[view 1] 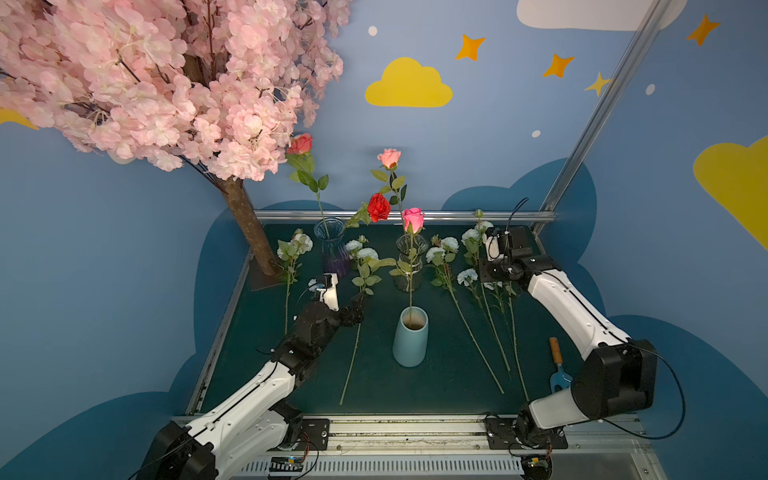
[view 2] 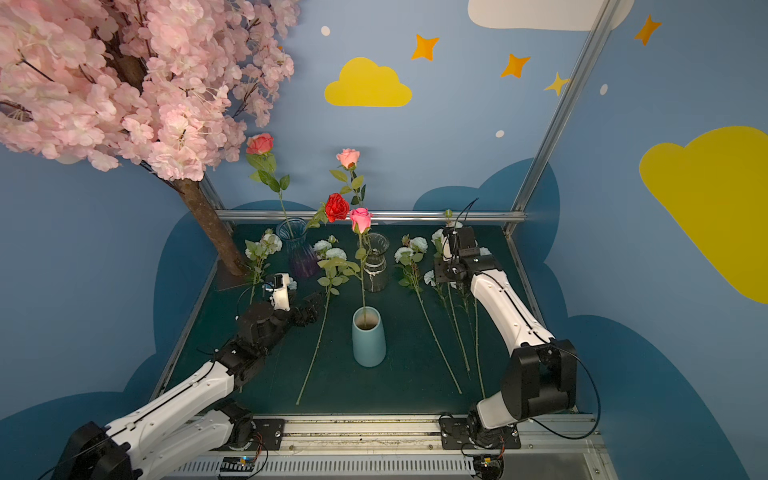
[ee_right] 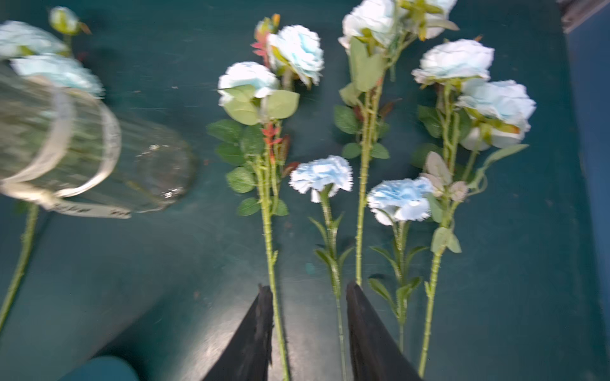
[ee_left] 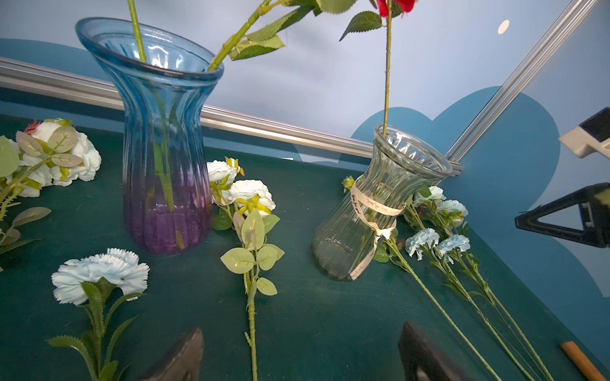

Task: Pick out blue flowers from the vase
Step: Place the flower at the center of the board, then move the flower to the center of the board.

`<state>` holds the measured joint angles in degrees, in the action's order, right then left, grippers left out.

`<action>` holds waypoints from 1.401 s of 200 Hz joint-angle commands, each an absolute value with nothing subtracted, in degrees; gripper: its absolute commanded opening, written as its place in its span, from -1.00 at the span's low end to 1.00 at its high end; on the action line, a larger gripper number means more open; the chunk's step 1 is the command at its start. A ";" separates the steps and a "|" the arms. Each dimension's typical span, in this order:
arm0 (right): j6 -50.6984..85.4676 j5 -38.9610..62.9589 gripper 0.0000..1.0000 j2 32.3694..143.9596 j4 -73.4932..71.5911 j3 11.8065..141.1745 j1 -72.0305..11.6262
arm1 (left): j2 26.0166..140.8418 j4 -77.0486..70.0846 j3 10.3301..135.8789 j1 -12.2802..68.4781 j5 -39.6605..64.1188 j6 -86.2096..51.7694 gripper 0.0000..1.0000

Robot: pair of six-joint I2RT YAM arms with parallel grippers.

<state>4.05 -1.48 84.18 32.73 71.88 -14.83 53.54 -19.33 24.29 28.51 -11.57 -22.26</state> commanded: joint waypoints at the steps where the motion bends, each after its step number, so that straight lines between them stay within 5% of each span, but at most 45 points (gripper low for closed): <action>1: 4.81 3.59 -0.22 81.61 27.12 68.96 -15.51 | 53.66 -19.66 26.02 28.29 -11.20 -21.51 0.84; 31: 6.15 6.29 -0.23 84.11 21.59 66.25 -15.43 | 53.89 -19.67 26.32 28.35 -11.17 -21.46 0.84; 125: 2.14 0.21 -0.35 123.48 52.13 97.14 -21.36 | 53.95 -19.60 26.32 28.24 -12.04 -21.37 0.84; 206: 3.71 -4.74 -0.49 127.19 53.09 98.35 -21.10 | 52.49 -19.41 25.63 28.04 -12.04 -21.37 0.84; 280: 5.63 -4.86 -0.91 124.34 51.56 95.25 -15.77 | 51.76 -19.28 25.05 27.89 -12.02 -21.50 0.84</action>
<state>4.14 -3.84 125.95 50.89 97.65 -19.07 52.47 -19.29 24.69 28.23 -11.66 -22.22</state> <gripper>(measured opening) 0.087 0.922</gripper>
